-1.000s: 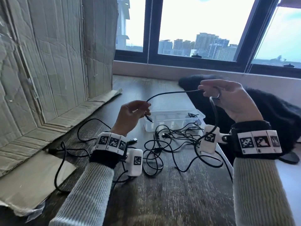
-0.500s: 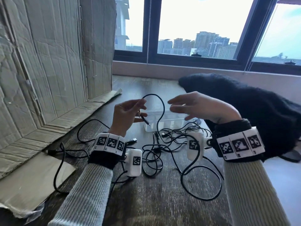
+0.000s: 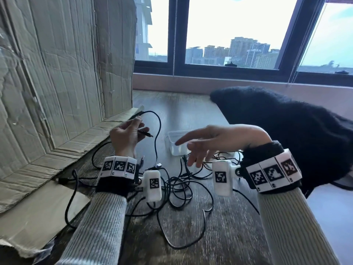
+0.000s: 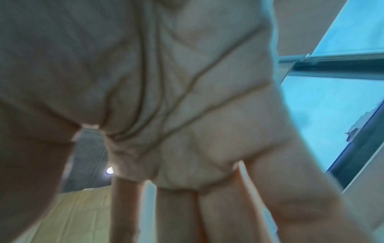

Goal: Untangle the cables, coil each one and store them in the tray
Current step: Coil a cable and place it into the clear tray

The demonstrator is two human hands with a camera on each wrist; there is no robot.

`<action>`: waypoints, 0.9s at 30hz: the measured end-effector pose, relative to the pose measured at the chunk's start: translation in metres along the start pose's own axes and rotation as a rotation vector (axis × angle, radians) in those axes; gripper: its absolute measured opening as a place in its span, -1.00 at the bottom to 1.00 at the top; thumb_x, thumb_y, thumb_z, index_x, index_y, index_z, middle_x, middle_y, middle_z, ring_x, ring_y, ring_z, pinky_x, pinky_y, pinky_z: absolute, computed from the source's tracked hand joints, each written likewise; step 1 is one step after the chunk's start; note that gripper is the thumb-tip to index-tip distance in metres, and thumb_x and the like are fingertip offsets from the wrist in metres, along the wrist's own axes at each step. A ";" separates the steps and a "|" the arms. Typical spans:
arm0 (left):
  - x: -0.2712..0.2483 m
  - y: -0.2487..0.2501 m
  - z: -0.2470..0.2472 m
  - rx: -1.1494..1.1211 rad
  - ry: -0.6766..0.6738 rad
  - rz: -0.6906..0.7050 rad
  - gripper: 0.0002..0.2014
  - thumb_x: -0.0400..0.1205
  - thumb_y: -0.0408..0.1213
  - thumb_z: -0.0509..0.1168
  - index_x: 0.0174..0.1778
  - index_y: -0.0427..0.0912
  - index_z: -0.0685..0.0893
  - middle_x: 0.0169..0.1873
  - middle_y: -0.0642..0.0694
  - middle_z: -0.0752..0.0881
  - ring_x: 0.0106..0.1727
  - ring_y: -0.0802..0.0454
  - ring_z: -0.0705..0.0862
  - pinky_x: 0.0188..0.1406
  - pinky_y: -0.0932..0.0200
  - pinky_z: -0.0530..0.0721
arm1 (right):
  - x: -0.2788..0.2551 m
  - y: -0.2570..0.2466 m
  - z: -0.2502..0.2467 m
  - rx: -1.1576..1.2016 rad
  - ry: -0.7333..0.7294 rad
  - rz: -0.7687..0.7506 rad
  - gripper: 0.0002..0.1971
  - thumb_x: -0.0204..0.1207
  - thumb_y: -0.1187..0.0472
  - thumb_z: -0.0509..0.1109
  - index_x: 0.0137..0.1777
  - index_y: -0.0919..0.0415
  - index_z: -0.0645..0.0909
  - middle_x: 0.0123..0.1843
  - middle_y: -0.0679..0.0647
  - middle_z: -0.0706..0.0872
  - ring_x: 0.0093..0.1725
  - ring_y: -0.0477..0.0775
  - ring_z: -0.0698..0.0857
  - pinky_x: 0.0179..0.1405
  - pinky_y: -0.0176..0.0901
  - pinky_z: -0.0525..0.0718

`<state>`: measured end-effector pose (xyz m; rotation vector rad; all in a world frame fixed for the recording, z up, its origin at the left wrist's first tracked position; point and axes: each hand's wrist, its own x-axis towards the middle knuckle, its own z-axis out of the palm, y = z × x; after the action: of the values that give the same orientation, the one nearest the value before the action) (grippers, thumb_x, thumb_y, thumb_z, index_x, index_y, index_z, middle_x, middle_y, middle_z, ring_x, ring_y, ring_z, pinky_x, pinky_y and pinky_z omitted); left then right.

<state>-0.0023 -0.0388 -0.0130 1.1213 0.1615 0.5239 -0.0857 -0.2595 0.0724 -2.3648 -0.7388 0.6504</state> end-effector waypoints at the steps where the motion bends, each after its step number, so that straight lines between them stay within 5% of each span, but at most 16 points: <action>1: 0.000 0.000 0.001 -0.005 0.004 -0.004 -0.89 0.49 -0.34 0.48 -0.33 -0.15 0.72 -0.56 0.03 0.76 -0.56 0.16 0.74 -0.64 0.37 0.57 | 0.003 -0.004 0.004 -0.017 -0.026 -0.007 -0.47 0.53 -0.18 0.22 0.51 -0.13 0.44 0.10 0.06 0.82 0.03 0.05 0.81 0.13 -0.07 0.74; 5: 0.001 -0.001 0.003 -0.028 0.011 -0.014 -0.92 0.48 -0.35 0.49 -0.31 -0.17 0.73 -0.52 0.00 0.78 -0.52 0.12 0.77 -0.61 0.35 0.60 | 0.027 -0.014 0.028 -0.132 -0.161 -0.013 -0.57 0.62 -0.06 0.28 0.48 -0.13 0.48 0.13 0.05 0.80 0.02 0.04 0.81 0.14 -0.03 0.75; 7: 0.000 -0.001 0.003 -0.039 0.011 -0.014 -0.92 0.49 -0.33 0.49 -0.30 -0.16 0.72 -0.51 0.01 0.78 -0.51 0.12 0.77 -0.60 0.35 0.60 | 0.039 -0.016 0.038 -0.229 -0.170 0.002 -0.60 0.61 -0.06 0.31 0.41 0.01 0.60 0.02 -0.11 0.79 -0.01 0.01 0.81 0.08 -0.10 0.75; 11: 0.004 -0.002 0.002 -0.083 0.037 -0.012 -0.87 0.54 -0.31 0.44 -0.32 -0.15 0.68 -0.44 0.01 0.76 -0.51 0.12 0.77 -0.60 0.35 0.60 | 0.044 -0.008 0.033 -0.272 -0.088 0.043 -0.60 0.62 -0.03 0.31 0.12 0.31 0.75 -0.12 -0.01 0.83 -0.25 -0.17 0.75 -0.15 -0.31 0.70; 18: 0.020 -0.001 -0.010 -0.154 0.069 -0.121 -0.77 0.67 -0.25 0.15 -0.33 -0.11 0.48 -0.36 -0.01 0.62 -0.36 0.14 0.72 -0.56 0.32 0.59 | 0.010 0.039 -0.015 -0.241 0.360 0.214 -0.77 0.62 0.10 0.36 0.23 -0.02 0.71 0.02 -0.15 0.80 -0.14 -0.22 0.80 -0.05 -0.31 0.67; 23: 0.024 0.003 -0.016 -0.527 -0.087 -0.236 -0.74 0.76 -0.23 0.03 -0.25 -0.16 0.45 -0.12 -0.13 0.71 0.07 -0.09 0.73 -0.22 0.09 0.76 | -0.006 0.077 -0.034 -0.099 0.489 0.239 -0.67 0.63 0.33 0.23 0.04 -0.06 0.79 0.06 -0.09 0.83 -0.06 -0.07 0.83 0.13 0.06 0.72; 25: 0.021 0.006 -0.014 -0.639 -0.181 -0.265 -0.71 0.78 -0.20 -0.01 -0.24 -0.17 0.41 0.05 -0.26 0.72 0.22 -0.19 0.71 -0.31 0.06 0.77 | -0.010 0.084 -0.034 -0.047 0.493 0.234 -0.61 0.62 0.41 0.20 0.02 -0.02 0.81 0.11 -0.16 0.80 -0.08 -0.07 0.83 0.07 -0.05 0.72; 27: 0.015 0.007 -0.009 -0.713 -0.256 -0.241 -0.69 0.80 -0.16 -0.08 -0.22 -0.17 0.38 0.20 -0.33 0.69 0.25 -0.14 0.69 -0.12 -0.03 0.78 | -0.011 0.089 -0.034 -0.004 0.480 0.247 -0.59 0.62 0.44 0.18 0.03 0.01 0.81 0.12 -0.16 0.80 -0.09 -0.05 0.83 -0.08 -0.22 0.66</action>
<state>0.0052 -0.0213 -0.0085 0.4530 -0.1110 0.1857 -0.0424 -0.3396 0.0426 -2.4956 -0.2405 0.1564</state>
